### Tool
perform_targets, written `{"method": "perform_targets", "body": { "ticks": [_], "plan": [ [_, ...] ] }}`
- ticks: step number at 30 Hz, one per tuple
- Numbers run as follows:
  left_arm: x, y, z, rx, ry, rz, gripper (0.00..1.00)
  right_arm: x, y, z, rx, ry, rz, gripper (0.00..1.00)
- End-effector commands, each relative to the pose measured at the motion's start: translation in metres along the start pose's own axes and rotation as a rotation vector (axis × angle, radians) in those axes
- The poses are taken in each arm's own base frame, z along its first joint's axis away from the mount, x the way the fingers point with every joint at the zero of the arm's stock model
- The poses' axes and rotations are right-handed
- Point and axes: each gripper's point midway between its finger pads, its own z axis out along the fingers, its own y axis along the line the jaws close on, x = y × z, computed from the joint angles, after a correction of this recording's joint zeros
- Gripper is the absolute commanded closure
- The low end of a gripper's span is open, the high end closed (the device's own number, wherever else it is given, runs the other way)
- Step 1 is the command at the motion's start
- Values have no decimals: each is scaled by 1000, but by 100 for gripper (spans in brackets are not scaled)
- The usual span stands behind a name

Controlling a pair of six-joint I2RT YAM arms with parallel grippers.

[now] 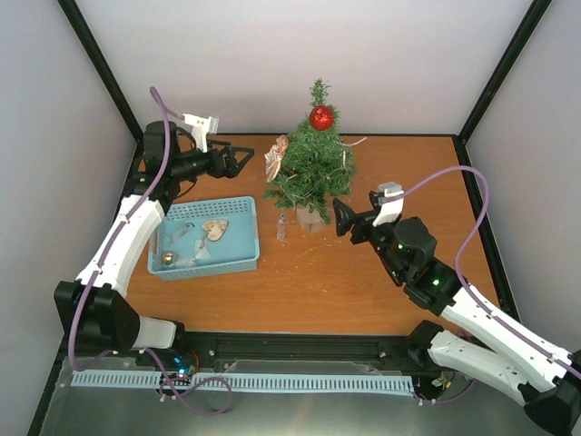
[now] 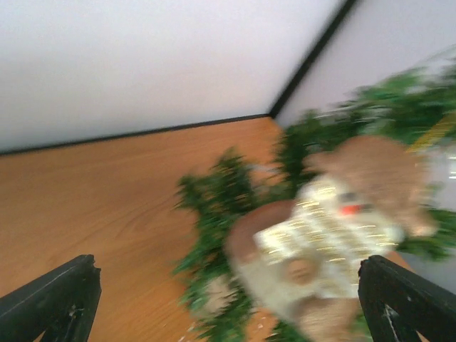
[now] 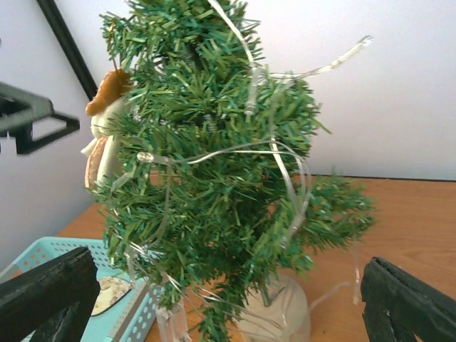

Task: Decorate the small christmas tree
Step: Hang the decoration item on the Christmas tree, then pick up the decoration item from the storage box.

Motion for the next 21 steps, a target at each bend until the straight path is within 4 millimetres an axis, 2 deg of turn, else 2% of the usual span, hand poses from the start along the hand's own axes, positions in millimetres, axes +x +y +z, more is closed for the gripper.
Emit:
{"method": "perform_targets", "body": {
  "ticks": [1, 2, 4, 7, 10, 16, 21],
  "plan": [
    [38, 80, -11, -341, 1, -220, 0, 5, -19, -17, 74, -6, 26, 0],
    [51, 95, -15, -409, 4, -273, 0, 7, -20, -19, 71, -4, 21, 0],
    [77, 112, -20, -492, 23, -345, 9, 11, -18, -21, 57, 2, 5, 0],
    [106, 128, -30, -587, 29, -405, 26, 16, -15, -20, 34, 26, -17, 0],
    [129, 142, -40, -676, 32, -448, 35, 17, -11, -19, 14, 39, -43, 0],
    [199, 165, -47, -799, 130, -568, 37, 13, -9, -19, 5, 25, -85, 0],
    [223, 177, -60, -907, 149, -611, 43, 13, -7, -19, -3, 25, -104, 0]
  ]
}}
